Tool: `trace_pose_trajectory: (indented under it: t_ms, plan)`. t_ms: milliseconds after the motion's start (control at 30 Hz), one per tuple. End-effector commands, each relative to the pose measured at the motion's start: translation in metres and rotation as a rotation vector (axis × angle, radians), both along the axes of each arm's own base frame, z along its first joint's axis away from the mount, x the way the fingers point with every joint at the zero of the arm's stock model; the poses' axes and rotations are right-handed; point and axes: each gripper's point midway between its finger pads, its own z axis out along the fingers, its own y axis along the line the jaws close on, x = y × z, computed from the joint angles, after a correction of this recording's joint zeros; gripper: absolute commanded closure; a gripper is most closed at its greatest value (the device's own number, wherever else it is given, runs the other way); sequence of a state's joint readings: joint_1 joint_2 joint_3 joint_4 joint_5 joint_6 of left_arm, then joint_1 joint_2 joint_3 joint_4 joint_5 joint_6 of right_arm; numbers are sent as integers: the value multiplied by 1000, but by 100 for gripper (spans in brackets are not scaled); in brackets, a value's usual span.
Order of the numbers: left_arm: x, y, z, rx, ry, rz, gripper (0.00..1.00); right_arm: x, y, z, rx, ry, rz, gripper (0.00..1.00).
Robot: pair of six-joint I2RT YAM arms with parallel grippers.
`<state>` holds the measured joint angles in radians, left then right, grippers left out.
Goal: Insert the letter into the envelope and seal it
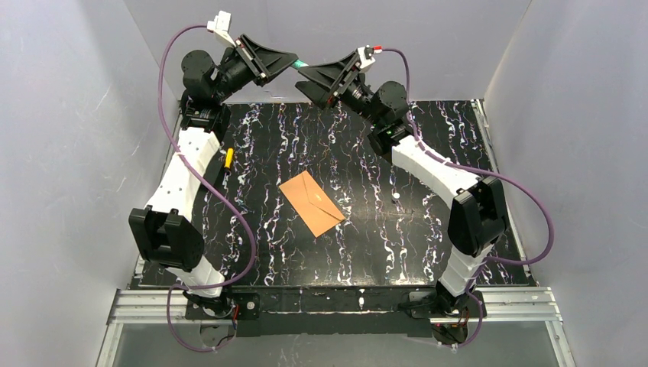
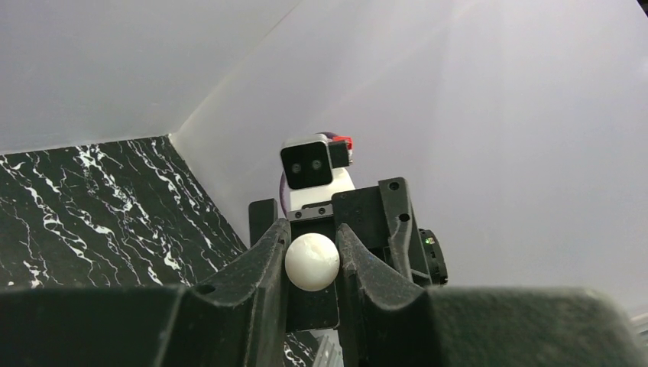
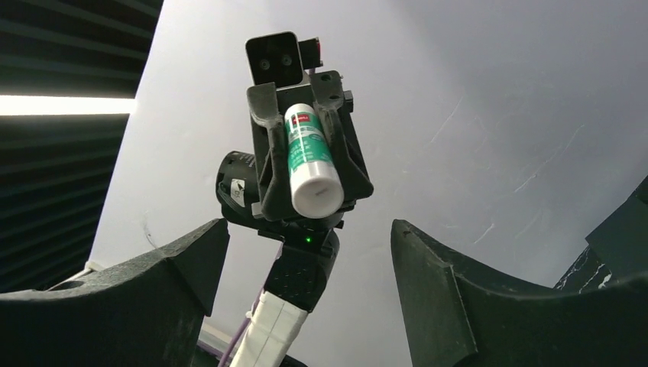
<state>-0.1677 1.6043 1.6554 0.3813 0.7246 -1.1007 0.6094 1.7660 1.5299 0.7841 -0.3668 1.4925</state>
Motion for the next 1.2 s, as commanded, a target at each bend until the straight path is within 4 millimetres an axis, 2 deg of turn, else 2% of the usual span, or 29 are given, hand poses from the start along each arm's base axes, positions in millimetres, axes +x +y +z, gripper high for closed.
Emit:
trace_pose_trajectory:
  t_ms: [0,133,233,567,800,867,933,1000,1100,1167]
  plan:
    - [-22,0,26,-8,-90,-18,100,-6,-3,16,37,-15,6,16]
    - [-26,0,27,-10,-89,-24,100,-7,-9,35,115,-62,-6,20]
    - [-29,0,26,-14,-81,-30,100,-5,-10,41,151,-67,-2,26]
    - [-33,0,22,-24,-65,-42,100,-2,-11,41,165,-68,-19,54]
    - [-38,-1,26,-21,-82,-61,100,1,-9,32,130,-72,-32,67]
    - [-39,-1,26,-24,-80,-63,100,2,-8,30,126,-73,-35,65]
    - [-40,-1,26,-26,-80,-66,100,3,-8,29,129,-74,-33,52]
    - [-42,-1,26,-27,-81,-65,100,3,-8,28,138,-66,-27,49]
    - [-41,0,25,-28,-79,-60,100,3,-9,28,157,-55,-19,52]
    - [-39,0,24,-29,-79,-59,100,1,-9,30,162,-63,-10,62]
